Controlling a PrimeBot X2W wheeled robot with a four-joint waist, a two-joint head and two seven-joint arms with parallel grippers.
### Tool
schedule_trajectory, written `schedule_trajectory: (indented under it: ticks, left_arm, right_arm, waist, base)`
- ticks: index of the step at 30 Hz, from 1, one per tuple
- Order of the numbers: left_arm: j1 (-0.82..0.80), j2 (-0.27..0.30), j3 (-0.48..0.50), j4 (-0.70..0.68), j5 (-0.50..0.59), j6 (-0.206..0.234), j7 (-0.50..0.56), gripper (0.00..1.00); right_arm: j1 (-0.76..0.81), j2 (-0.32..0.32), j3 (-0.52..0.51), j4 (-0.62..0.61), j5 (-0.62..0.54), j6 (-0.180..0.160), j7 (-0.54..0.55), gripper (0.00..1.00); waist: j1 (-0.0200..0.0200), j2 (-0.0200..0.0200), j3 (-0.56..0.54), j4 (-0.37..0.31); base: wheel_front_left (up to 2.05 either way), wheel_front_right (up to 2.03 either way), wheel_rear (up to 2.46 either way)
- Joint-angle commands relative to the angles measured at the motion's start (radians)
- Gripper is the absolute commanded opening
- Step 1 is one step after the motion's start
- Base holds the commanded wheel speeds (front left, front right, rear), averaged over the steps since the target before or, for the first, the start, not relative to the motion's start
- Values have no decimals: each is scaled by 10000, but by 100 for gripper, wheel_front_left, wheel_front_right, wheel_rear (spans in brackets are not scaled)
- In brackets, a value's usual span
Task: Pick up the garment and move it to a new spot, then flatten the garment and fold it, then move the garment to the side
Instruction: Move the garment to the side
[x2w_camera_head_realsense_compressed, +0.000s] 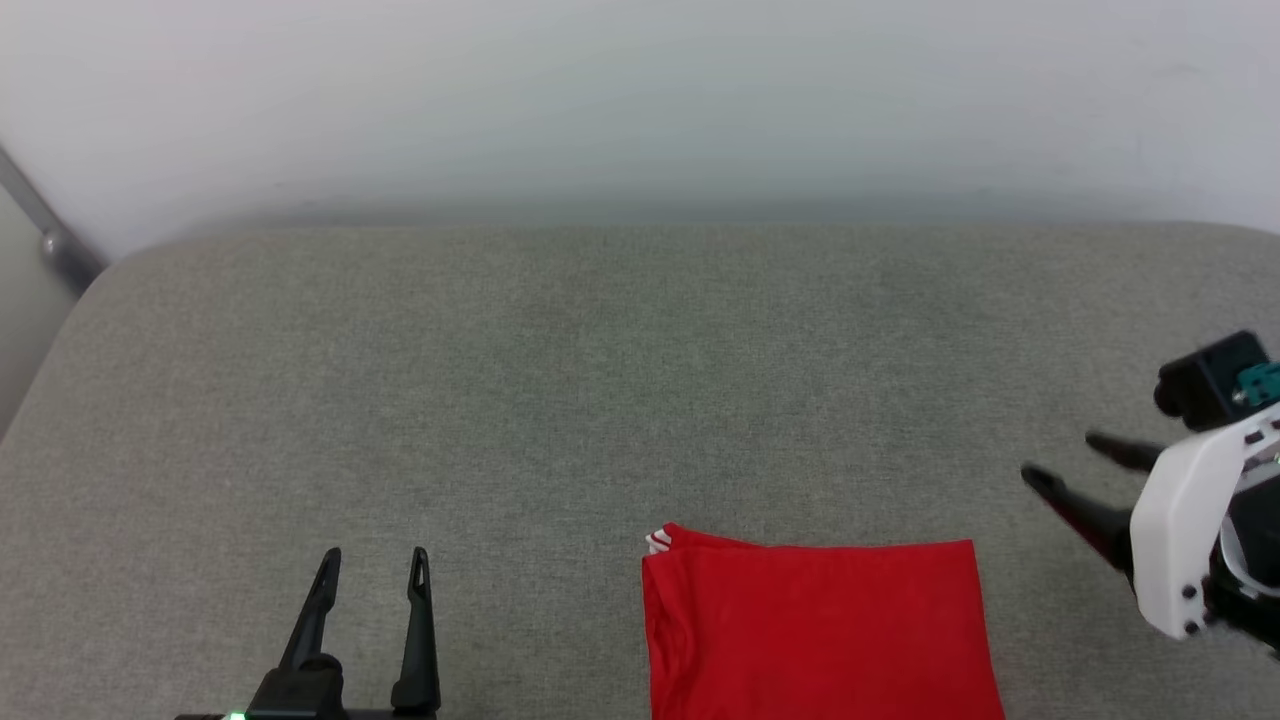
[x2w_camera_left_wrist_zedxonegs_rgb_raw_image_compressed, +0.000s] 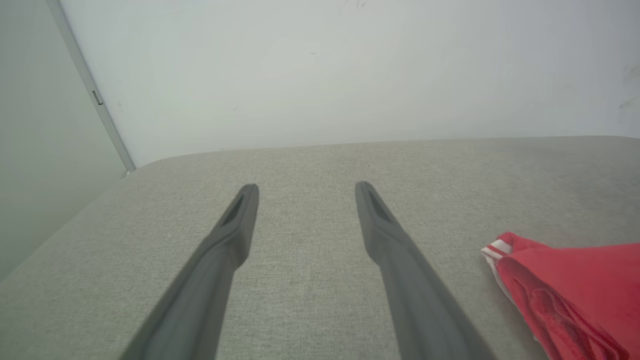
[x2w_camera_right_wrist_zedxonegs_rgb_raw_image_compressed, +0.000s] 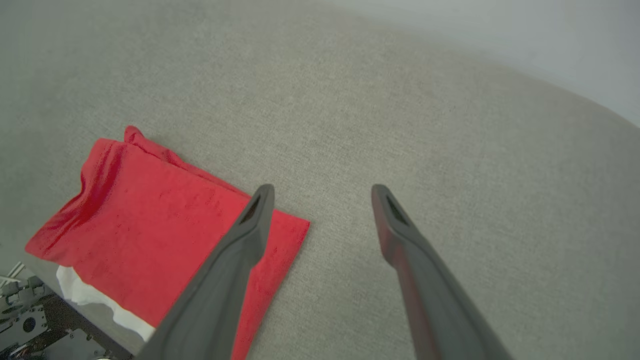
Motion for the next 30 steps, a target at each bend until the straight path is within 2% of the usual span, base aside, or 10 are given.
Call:
schedule_trajectory:
  ticks: [1,4,10,18,24,29,30]
  left_arm:
    - [-157,-8,-27,-15,-18,27,-42,100]
    - [-314,-13,-72,-18,-30,-1,-42,100]
    - [-652,-19,-166,-55,-73,-39,-42,100]
    - [-1155,-25,-303,23,-95,-91,-42,100]
    - [-1488,-27,-358,74,-43,-163,-42,100]
    - [-1647,-30,-410,147,-30,-184,-42,100]
    - [-1636,-30,-414,167,-32,-167,-42,100]
  right_arm:
    - [20,-253,163,53,292,-8,370,100]
    - [321,-794,590,236,1228,-8,1338,100]
    - [845,-795,889,749,2761,-8,2063,100]
    - [1137,-129,1237,1405,4016,-8,1909,100]
    - [1011,338,1941,1863,4383,-8,1591,100]
    - [743,175,2584,2076,4172,-16,1177,100]
    - [656,103,2678,2073,4141,-16,1044,5]
  waist:
    - [0,0,116,39]
    - [0,0,332,123]
    - [0,0,882,342]
    - [0,0,1708,647]
    - [0,0,2159,815]
    - [0,0,2264,896]
    - [0,0,2245,899]
  base:
    - [0,0,0]
    - [0,0,0]
    - [0,0,0]
    - [0,0,0]
    - [0,0,0]
    - [0,0,0]
    - [0,0,0]
